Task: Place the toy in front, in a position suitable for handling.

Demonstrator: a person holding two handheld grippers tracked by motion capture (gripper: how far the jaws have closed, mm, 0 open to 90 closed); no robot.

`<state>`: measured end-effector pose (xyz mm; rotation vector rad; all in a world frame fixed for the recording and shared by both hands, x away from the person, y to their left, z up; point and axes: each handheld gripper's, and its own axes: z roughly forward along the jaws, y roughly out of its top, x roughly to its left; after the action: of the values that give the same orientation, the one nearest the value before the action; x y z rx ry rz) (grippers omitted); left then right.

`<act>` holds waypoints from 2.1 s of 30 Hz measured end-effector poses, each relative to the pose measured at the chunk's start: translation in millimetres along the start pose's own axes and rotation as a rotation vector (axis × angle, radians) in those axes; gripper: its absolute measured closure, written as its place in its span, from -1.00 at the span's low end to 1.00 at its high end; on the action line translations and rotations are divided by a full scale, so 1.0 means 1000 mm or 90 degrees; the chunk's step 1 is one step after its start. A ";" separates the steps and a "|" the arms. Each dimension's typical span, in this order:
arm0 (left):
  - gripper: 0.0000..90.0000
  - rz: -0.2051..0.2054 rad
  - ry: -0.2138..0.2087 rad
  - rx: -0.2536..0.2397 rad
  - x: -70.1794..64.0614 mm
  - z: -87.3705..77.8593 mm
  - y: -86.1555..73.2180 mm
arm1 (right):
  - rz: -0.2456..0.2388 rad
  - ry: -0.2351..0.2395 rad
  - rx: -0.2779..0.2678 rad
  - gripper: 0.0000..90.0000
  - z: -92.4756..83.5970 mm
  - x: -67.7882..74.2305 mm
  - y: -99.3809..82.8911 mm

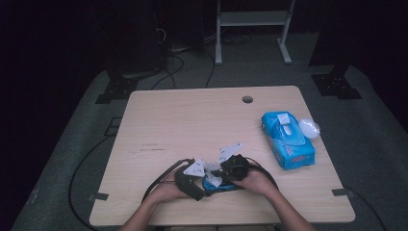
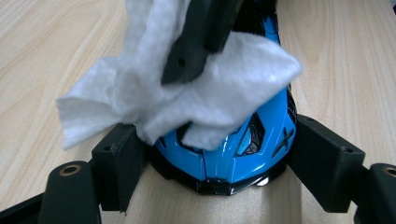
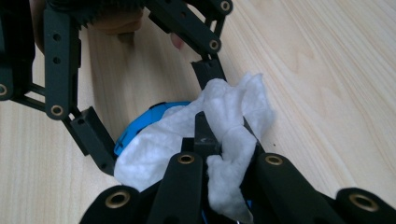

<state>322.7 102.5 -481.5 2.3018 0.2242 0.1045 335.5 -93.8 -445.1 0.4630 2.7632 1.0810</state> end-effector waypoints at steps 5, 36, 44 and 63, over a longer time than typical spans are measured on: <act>-0.48 0.001 -0.002 -0.001 0.000 0.001 0.001 | 0.001 0.001 -0.002 0.87 -0.001 0.001 -0.001; -0.48 0.005 -0.004 0.000 0.001 -0.002 -0.002 | 0.020 -0.024 0.001 0.87 -0.026 -0.006 -0.016; -0.48 0.006 -0.004 0.003 0.002 -0.003 -0.002 | 0.040 -0.028 0.012 0.87 -0.036 -0.013 -0.028; -0.48 0.009 -0.006 0.001 0.002 -0.001 -0.001 | 0.079 -0.006 0.002 0.87 -0.025 -0.025 -0.024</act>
<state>324.3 104.2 -481.3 2.3048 0.2036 0.1012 347.2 -134.5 -443.2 0.6450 2.7602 1.0986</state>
